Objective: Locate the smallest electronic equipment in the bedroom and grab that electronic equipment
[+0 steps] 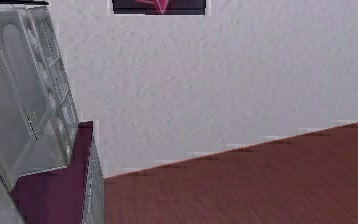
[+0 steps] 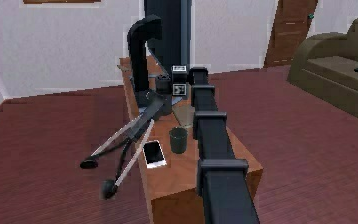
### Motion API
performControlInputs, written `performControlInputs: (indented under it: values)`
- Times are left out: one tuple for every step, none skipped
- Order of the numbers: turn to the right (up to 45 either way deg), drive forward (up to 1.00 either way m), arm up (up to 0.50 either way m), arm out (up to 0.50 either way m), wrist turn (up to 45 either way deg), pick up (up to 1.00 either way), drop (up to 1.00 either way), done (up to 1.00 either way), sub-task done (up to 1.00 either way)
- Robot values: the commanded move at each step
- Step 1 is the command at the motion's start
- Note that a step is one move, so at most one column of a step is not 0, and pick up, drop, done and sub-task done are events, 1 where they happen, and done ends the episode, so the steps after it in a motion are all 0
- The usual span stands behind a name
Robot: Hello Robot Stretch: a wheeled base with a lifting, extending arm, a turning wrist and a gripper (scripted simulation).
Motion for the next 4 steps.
performControlInputs:
  values:
    - [0.0,0.0,0.0,0.0,45.0,0.0,0.0,0.0,0.0]
    - [0.0,0.0,0.0,0.0,45.0,0.0,0.0,0.0,0.0]
    - [0.0,0.0,0.0,0.0,12.0,0.0,0.0,0.0,0.0]
    - [0.0,0.0,-0.3,0.0,0.0,0.0,0.0,0.0,0.0]
